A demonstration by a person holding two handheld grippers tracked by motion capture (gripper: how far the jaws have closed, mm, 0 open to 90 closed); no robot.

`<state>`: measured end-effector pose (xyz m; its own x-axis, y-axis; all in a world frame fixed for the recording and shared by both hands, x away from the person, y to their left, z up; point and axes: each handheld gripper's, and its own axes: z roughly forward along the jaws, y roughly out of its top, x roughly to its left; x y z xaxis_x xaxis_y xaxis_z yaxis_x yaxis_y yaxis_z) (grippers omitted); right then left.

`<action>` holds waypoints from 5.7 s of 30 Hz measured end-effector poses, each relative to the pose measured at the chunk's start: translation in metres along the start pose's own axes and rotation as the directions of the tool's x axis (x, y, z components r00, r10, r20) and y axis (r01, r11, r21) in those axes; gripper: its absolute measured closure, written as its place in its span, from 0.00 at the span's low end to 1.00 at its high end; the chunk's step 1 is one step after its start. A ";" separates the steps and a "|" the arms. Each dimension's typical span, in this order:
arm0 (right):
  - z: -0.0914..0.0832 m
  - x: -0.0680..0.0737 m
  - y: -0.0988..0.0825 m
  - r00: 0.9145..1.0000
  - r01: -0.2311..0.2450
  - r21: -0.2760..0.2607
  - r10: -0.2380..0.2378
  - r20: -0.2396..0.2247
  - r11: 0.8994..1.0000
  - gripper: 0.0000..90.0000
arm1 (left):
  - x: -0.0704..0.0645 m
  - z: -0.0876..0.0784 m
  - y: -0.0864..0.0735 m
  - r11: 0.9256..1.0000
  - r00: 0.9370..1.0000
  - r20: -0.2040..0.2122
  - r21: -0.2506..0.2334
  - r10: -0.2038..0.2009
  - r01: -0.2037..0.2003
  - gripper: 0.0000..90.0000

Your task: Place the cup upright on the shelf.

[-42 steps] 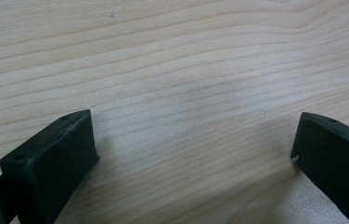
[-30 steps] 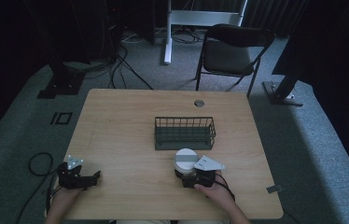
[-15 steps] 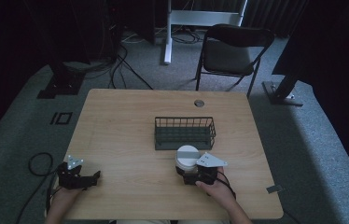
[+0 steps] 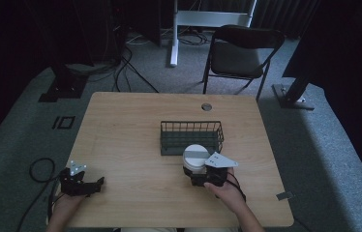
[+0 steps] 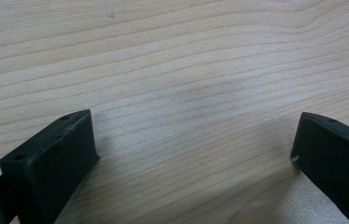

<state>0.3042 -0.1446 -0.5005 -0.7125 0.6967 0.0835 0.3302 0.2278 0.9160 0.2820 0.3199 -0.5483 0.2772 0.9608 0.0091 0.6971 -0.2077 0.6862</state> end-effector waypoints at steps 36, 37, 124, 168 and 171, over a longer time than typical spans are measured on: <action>0.021 -0.019 0.088 0.987 -0.008 -0.140 0.030 0.155 0.990 0.20 | 0.000 0.000 0.000 1.000 1.000 0.000 0.001 0.001 -0.001 0.00; 0.025 -0.023 0.090 0.981 -0.011 -0.139 0.038 0.188 0.990 0.20 | 0.000 0.000 0.000 1.000 1.000 0.000 0.003 0.003 -0.003 0.00; 0.079 -0.043 0.049 0.889 -0.137 -0.006 0.126 0.440 0.991 0.16 | 0.000 0.000 0.000 1.000 1.000 0.000 0.001 0.001 -0.001 0.00; 0.037 -0.039 0.041 0.930 -0.114 -0.071 0.132 0.343 0.991 0.14 | 0.000 0.000 0.000 1.000 1.000 0.000 0.001 0.000 0.000 0.00; 0.031 -0.037 0.040 0.933 -0.110 -0.083 0.132 0.336 0.990 0.14 | 0.000 0.000 0.000 1.000 1.000 0.000 0.001 0.000 0.000 0.00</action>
<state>0.3630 -0.1404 -0.4786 -0.4128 0.9084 0.0667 0.3536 0.0924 0.9308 0.2819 0.3200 -0.5482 0.2773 0.9607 0.0095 0.6974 -0.2081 0.6858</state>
